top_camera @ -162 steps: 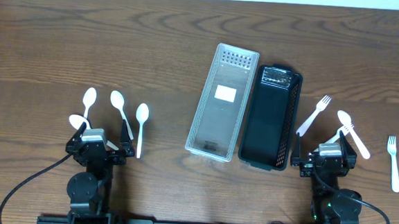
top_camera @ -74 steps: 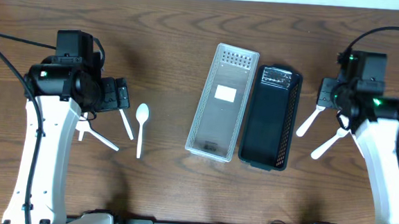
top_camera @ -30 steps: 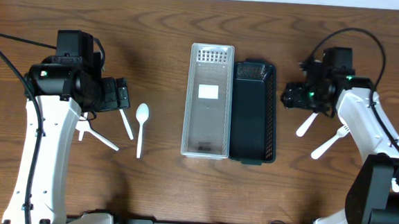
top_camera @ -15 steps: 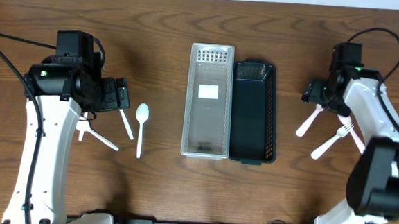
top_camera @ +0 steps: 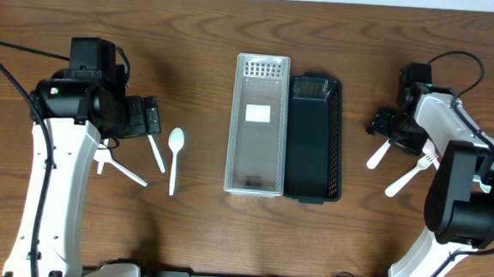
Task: Pack container
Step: 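Move the right gripper to a white fork and grasp it, then carry the fork into the dark green basket and release it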
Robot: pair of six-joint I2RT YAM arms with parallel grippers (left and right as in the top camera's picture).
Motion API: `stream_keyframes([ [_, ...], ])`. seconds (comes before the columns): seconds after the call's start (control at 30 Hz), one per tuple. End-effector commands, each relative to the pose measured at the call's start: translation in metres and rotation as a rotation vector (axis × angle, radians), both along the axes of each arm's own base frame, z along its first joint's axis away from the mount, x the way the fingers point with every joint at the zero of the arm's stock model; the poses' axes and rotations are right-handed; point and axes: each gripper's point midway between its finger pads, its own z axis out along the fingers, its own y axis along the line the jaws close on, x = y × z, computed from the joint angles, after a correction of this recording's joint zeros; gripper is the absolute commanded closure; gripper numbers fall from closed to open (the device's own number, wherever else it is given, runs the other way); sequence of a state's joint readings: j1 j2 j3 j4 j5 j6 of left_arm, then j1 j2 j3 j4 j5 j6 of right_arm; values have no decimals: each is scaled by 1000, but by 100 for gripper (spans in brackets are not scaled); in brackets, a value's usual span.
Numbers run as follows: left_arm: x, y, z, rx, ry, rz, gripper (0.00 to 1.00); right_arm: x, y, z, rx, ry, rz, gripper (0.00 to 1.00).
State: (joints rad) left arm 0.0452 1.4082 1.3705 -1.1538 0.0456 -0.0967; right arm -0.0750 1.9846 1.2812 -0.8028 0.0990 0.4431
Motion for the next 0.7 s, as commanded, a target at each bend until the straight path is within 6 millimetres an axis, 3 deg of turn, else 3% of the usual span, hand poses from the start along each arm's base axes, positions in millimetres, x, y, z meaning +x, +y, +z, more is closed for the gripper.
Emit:
stream_keyframes([
  [0.0,2,3,5,15,-12,-2,2,-1,3,-15,36,31,-29,18],
  [0.13,2,3,5,15,-12,-2,2,-6,5,-28,43,66,-29,23],
  [0.3,2,3,5,15,-12,-2,2,-7,5,-29,43,70,-29,63],
  [0.53,2,3,5,15,-12,-2,2,-7,4,-29,42,73,-28,95],
  [0.67,2,3,5,15,-12,-2,2,-4,4,-22,42,66,-28,99],
])
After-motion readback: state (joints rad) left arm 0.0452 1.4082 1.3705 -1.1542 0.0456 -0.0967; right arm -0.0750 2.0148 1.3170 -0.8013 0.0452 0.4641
